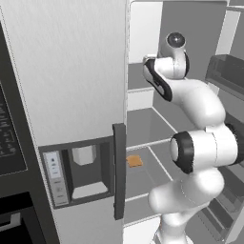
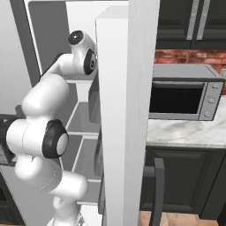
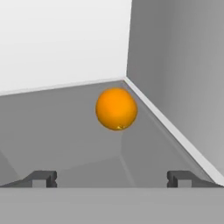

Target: Pick the banana and orange from the fridge and place them on the plate next to the blender to make a fruit smoothie.

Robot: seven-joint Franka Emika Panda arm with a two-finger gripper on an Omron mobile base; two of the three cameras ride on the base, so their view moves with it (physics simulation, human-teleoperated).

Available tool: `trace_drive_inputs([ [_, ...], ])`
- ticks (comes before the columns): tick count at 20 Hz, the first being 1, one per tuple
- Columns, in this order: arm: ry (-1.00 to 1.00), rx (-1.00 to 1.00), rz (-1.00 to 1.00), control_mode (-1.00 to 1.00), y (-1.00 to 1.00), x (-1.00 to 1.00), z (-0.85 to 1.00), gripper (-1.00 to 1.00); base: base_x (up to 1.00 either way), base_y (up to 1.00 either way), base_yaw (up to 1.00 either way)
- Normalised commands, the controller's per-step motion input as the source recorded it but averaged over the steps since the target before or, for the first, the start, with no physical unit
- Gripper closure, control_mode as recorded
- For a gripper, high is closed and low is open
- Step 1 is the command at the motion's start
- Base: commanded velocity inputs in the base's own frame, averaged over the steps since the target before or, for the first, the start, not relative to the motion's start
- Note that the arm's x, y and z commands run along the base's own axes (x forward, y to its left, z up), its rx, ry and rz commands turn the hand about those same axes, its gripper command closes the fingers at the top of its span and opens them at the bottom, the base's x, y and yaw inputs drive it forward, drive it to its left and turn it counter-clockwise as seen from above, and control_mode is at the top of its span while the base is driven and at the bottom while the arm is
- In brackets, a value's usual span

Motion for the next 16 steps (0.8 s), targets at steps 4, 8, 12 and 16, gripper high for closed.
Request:
trace_drive_inputs([
  [4, 0.02, 0.0, -0.05, -1.0, 0.0, 0.74, -0.34, -1.0, 0.0, 0.0, 0.0],
  [8, 0.0, 0.01, -0.04, -1.0, -0.03, 0.73, -0.17, -1.0, 0.0, 0.0, 0.0],
  [12, 0.0, 0.01, 0.0, -1.0, -0.12, 0.6, 0.0, -1.0, 0.0, 0.0, 0.0],
  [16, 0.01, 0.08, 0.0, -1.0, -0.3, 0.54, 0.0, -1.0, 0.0, 0.0, 0.0],
])
